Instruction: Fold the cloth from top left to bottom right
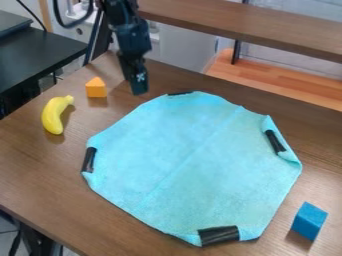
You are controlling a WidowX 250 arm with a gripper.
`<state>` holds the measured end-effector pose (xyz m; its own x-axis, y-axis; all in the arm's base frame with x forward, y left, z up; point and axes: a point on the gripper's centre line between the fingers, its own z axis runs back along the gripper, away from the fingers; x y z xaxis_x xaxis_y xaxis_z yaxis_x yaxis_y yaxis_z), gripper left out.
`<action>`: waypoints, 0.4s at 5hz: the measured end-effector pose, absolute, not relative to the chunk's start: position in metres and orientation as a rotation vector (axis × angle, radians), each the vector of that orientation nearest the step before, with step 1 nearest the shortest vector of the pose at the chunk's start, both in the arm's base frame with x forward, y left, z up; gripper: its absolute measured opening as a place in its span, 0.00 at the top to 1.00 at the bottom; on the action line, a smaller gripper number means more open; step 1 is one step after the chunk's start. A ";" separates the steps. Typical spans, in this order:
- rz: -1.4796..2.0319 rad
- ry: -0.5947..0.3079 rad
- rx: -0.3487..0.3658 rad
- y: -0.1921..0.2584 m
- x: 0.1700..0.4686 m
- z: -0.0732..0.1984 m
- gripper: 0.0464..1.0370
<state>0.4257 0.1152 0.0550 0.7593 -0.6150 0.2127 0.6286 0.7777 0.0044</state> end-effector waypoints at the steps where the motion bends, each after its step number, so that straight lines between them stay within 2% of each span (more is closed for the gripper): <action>1: -0.903 -0.379 -0.052 0.106 0.445 0.057 0.04; 2: -0.949 -0.469 -0.017 0.099 0.458 0.056 0.04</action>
